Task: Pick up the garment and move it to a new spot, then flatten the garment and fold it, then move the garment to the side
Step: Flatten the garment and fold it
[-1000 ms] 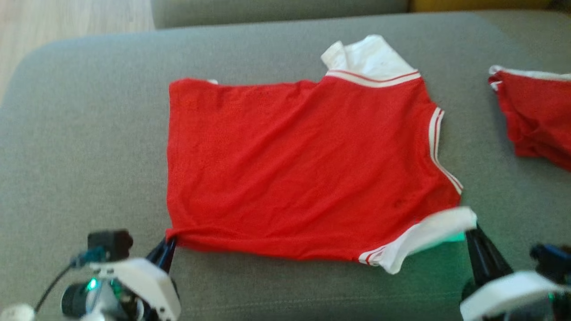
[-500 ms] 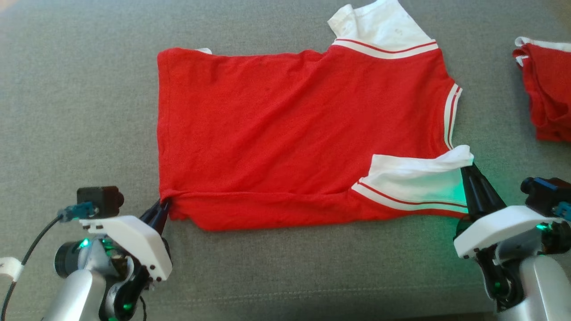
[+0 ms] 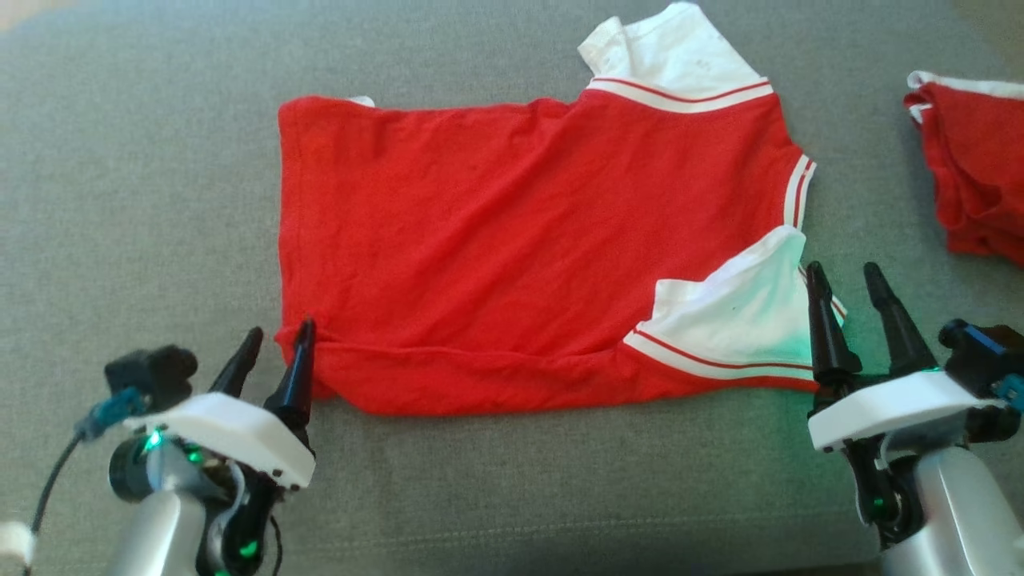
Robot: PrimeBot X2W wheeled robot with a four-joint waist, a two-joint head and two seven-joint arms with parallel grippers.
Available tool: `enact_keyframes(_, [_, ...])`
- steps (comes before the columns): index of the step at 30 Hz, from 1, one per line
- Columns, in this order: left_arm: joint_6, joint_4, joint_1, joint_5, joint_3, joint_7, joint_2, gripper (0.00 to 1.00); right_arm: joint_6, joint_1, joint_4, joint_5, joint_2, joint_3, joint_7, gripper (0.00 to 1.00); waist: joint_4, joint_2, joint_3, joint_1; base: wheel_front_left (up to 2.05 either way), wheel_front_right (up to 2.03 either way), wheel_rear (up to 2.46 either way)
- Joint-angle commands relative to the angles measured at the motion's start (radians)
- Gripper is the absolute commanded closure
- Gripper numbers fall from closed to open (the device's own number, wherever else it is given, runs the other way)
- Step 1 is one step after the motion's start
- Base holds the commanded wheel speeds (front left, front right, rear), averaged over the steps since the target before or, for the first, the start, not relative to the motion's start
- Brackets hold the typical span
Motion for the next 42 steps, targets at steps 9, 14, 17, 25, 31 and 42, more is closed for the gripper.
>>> enact_keyframes(9, [0.062,-0.066,0.038,0.11,0.057,-0.282,-0.034,0.0,-0.001,0.052,-0.14,-0.109,-0.009,0.011,-0.072,0.0,0.004,0.0,-0.076,0.0,0.0,0.0,0.0])
enact_keyframes(14, [0.074,-0.064,0.082,0.172,0.052,-0.331,-0.046,0.0,-0.001,0.108,-0.213,-0.164,0.01,0.014,-0.055,0.0,-0.003,0.0,-0.118,0.0,0.0,0.0,0.0])
enact_keyframes(17, [0.076,-0.049,0.12,0.207,0.048,-0.337,-0.048,0.0,-0.001,0.152,-0.245,-0.184,0.022,0.013,-0.04,0.0,-0.006,0.0,-0.142,0.0,0.0,0.0,0.0])
enact_keyframes(25, [0.071,-0.04,0.182,0.258,0.066,-0.34,-0.068,0.0,-0.001,0.236,-0.288,-0.201,0.047,0.005,-0.011,0.0,-0.008,0.0,-0.176,0.0,0.0,0.0,0.0])
enact_keyframes(31, [0.056,-0.04,0.182,0.285,0.072,-0.34,-0.073,0.0,-0.001,0.243,-0.298,-0.203,0.055,0.006,-0.003,0.0,-0.008,0.0,-0.18,0.0,0.0,0.0,0.0])
enact_keyframes(42, [-0.005,0.034,0.152,0.276,0.041,-0.291,-0.08,0.0,-0.001,0.238,-0.242,-0.192,0.063,-0.003,0.029,0.0,-0.006,0.0,-0.16,0.0,0.0,0.0,0.0])
